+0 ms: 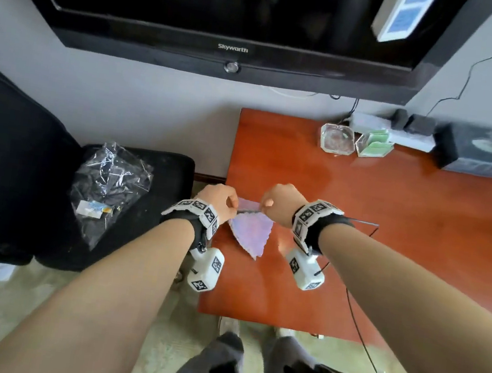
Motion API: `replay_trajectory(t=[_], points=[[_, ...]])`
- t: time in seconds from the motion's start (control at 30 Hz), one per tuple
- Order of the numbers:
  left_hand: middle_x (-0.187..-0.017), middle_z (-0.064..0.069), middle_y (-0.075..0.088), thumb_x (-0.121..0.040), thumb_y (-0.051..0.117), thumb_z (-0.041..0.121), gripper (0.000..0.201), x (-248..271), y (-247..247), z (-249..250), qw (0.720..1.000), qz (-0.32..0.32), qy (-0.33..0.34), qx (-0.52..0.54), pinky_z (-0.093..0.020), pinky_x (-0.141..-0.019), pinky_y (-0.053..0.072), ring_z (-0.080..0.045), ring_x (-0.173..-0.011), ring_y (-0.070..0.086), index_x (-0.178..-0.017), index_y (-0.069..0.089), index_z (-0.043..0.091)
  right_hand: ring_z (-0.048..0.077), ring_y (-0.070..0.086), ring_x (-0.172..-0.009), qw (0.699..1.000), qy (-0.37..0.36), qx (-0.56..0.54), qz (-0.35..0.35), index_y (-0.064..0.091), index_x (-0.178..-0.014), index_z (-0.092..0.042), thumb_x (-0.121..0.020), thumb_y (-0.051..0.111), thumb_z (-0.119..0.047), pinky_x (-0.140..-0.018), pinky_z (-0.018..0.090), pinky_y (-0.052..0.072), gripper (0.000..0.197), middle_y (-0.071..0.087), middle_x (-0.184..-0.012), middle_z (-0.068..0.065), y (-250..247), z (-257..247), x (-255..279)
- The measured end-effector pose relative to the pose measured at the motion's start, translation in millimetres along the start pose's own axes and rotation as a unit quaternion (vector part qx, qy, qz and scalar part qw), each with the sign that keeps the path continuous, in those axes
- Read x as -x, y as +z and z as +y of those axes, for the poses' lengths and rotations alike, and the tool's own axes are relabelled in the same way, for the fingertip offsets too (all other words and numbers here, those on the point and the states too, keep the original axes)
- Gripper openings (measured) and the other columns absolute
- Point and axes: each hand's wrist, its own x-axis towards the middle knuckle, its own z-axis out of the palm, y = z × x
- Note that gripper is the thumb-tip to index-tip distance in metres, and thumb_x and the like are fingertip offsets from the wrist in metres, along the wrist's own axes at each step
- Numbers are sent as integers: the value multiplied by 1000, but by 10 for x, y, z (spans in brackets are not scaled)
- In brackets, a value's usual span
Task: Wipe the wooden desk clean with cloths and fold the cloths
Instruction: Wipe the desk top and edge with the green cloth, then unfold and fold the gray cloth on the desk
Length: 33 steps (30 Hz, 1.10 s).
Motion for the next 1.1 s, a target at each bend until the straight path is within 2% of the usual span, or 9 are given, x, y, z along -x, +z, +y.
replay_trajectory(t=[0.07,0.3,0.43,0.5,0.63,0.73,0.83,0.97,1.1], points=[[-86,7,67,-84,64,13,25,-41,-214,183,999,31,10,2,-31,-79,54,-19,-84,65,-70,57,32,27,64,-86,1000,7,-8,20,71,-81,-10,-88,49,-18,-75,29,51,25,71,-95,10,-205,4,63],[-92,4,69,-89,60,20,9,-113,-754,797,997,77,29,-5,-34,-77,55,-21,-82,65,-87,61,29,23,65,-89,994,30,-67,80,75,-98,-8,-86,57,-23,-84,32,54,26,71,-100,9,-979,107,370],[-78,8,65,-85,66,18,10,-132,-945,1048,995,87,39,-25,-27,-68,51,-17,-76,63,-81,64,27,25,67,-75,986,57,-98,121,76,-85,-4,-74,68,-18,-66,30,54,20,71,-79,13,-1383,236,480],[-68,9,62,-81,70,13,15,-162,-1027,1177,994,93,51,-20,-24,-62,48,-16,-69,61,-75,64,26,23,61,-62,981,70,-119,137,73,-76,-1,-68,70,-13,-55,27,48,16,66,-67,12,-1521,289,527],[-65,11,62,-78,71,10,15,-185,-1086,1359,993,104,60,-12,-18,-58,45,-11,-68,61,-79,68,24,22,58,-69,980,77,-123,139,74,-84,-1,-74,68,-13,-56,23,42,17,68,-77,13,-1681,391,625],[-71,9,67,-80,71,14,10,-173,-1019,1421,993,87,74,-27,-22,-68,51,-14,-75,64,-86,74,21,25,66,-69,970,77,-175,148,74,-89,3,-73,67,-9,-54,24,47,21,73,-85,17,-1689,505,613],[-89,0,74,-84,64,22,13,-157,-814,1402,993,56,68,-73,-33,-79,56,-23,-86,67,-88,76,18,30,72,-76,959,65,-222,163,74,-87,4,-72,68,-6,-64,33,57,19,73,-86,19,-1707,557,617],[-78,3,66,-81,65,30,16,-174,-568,1360,998,40,26,-32,-29,-69,49,-26,-82,65,-68,58,24,32,69,-74,960,52,-221,162,72,-90,6,-73,67,-7,-68,36,58,22,71,-87,19,-1744,534,611],[-83,-4,57,-87,55,24,23,-212,-573,1393,997,82,10,-10,-30,-66,36,-33,-89,60,-70,40,23,30,60,-82,967,52,-171,180,68,-91,2,-85,60,-21,-66,29,46,24,65,-87,15,-1761,518,641]])
